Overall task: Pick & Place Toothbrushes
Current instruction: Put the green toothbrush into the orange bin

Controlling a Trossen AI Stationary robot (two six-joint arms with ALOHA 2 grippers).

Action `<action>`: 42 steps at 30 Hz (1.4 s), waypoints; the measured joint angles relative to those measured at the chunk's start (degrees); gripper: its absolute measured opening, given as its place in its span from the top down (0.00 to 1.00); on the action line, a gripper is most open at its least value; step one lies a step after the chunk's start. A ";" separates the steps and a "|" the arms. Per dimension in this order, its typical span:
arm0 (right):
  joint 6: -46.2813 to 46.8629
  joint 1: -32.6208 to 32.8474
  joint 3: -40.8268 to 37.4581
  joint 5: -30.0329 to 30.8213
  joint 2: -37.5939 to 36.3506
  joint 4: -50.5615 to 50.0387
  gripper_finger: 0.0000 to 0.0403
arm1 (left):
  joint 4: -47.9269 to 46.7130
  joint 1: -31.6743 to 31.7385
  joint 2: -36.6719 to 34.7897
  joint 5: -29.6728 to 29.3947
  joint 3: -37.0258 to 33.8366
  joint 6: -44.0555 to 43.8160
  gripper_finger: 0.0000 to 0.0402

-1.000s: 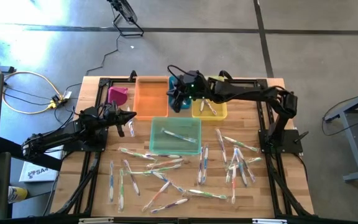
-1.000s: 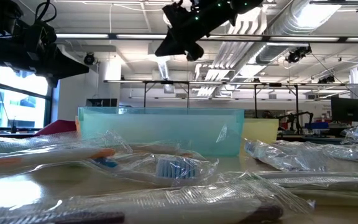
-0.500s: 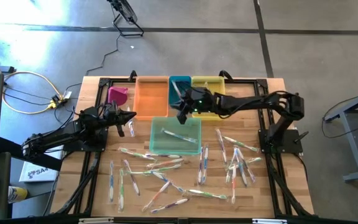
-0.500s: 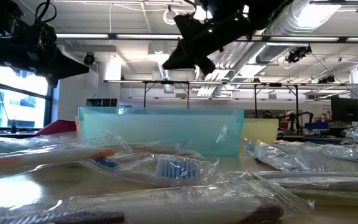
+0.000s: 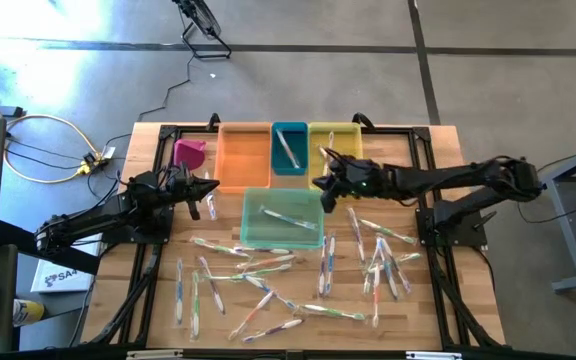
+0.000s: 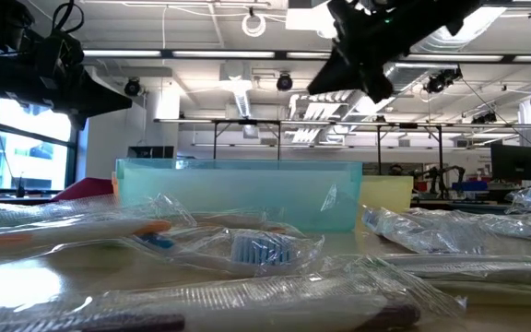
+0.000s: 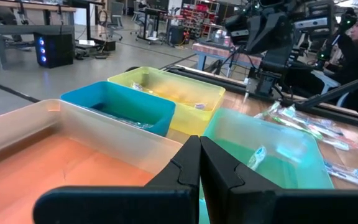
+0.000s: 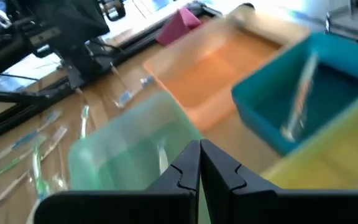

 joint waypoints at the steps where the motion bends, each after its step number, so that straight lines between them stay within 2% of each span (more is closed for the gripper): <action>1: 1.26 0.70 -0.53 0.78 -1.12 -1.54 0.99 | 0.00 0.00 0.00 0.04 0.00 0.00 1.00; 8: 9.54 5.83 -0.83 6.77 -4.65 -14.34 0.99 | 0.00 0.00 0.00 0.07 -0.02 0.00 1.00; 23: 25.18 9.82 -0.83 6.51 -5.23 -30.79 0.99 | 0.02 0.00 0.00 0.07 -0.04 0.00 1.00; 30: 25.22 9.80 -0.83 6.30 -5.23 -32.42 0.99 | 0.00 0.02 0.00 0.07 -0.04 0.00 1.00; 42: 28.34 9.81 -0.81 -4.80 -5.23 -33.14 0.99 | 0.02 0.01 0.00 0.07 -0.04 0.00 1.00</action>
